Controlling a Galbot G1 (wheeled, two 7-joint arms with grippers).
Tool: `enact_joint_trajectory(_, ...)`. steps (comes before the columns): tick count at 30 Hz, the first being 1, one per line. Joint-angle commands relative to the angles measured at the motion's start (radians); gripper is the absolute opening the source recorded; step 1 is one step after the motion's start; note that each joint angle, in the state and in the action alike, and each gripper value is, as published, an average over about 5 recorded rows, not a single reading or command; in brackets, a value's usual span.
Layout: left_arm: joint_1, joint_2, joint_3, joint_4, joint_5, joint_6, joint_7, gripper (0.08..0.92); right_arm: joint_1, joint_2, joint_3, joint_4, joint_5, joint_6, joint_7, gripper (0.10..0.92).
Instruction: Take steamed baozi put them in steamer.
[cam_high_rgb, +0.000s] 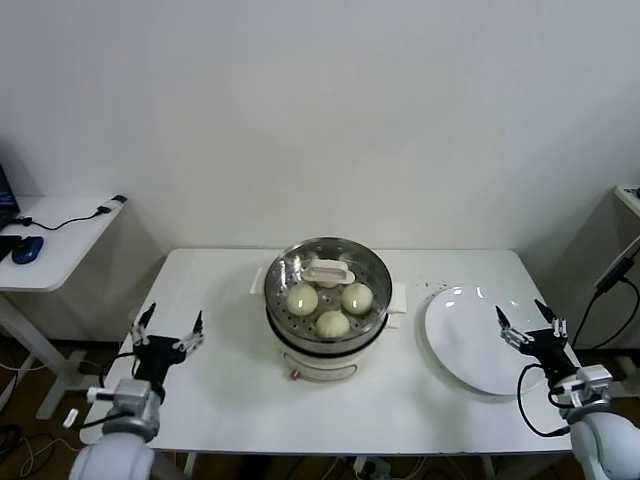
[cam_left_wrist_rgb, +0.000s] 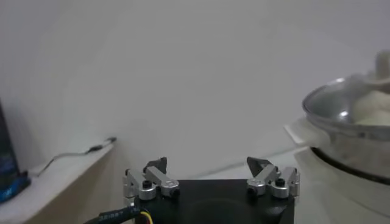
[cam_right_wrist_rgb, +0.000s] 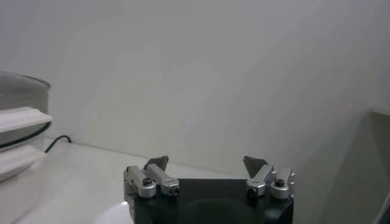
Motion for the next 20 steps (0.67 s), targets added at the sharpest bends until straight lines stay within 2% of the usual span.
enact_joint_trajectory(1,0.123,-0.066,-0.186,0.046,-0.283,-0.269,0.082,0.823,-0.037,0.034,-0.011,0.048,0.025,0.013,-0.013,0.823)
enact_joint_trajectory(20,0.166,-0.102,-0.161,-0.045,-0.199,-0.246,0.083,0.823,-0.072,0.056,-0.007,0.097,0.054,0.032,-0.018,0.823)
